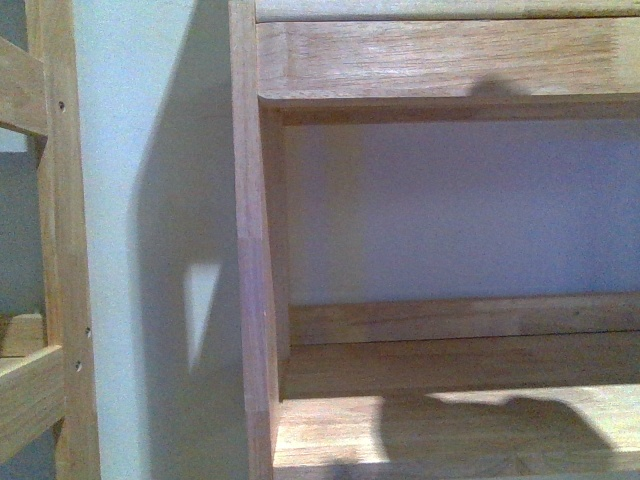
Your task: Put away toys
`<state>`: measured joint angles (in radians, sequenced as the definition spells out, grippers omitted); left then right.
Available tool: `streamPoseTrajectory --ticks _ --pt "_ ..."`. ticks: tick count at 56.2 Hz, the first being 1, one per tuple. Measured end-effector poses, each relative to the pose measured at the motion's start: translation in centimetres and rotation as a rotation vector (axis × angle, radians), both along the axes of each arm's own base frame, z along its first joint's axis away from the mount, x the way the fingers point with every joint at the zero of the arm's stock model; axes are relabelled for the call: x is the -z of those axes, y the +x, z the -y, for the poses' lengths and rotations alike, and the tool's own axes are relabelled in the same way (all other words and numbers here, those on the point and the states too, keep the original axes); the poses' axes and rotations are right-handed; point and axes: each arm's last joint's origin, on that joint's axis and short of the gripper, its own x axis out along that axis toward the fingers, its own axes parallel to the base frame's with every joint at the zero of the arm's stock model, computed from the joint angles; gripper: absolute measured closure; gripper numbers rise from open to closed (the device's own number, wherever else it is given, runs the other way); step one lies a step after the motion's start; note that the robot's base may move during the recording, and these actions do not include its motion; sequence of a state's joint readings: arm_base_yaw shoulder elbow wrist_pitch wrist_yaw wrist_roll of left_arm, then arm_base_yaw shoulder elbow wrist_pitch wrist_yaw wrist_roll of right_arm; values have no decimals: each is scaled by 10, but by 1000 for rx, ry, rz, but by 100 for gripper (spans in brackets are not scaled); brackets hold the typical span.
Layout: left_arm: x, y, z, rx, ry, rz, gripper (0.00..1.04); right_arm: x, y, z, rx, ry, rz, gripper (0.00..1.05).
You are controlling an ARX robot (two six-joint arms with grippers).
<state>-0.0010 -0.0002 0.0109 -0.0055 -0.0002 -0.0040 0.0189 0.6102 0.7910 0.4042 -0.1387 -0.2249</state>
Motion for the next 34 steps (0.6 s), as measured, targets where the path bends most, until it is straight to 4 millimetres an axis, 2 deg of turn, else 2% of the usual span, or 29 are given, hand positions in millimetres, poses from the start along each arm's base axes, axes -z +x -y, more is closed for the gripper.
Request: streamPoseTrajectory --ticks 11,18,34 --pt "0 0 0 0 0 0 6 -40 24 -3 -24 27 17 88" --pt "0 0 0 0 0 0 6 -65 52 -11 -56 58 8 88" --pt "0 0 0 0 0 0 6 -99 100 -30 -144 138 -85 88"
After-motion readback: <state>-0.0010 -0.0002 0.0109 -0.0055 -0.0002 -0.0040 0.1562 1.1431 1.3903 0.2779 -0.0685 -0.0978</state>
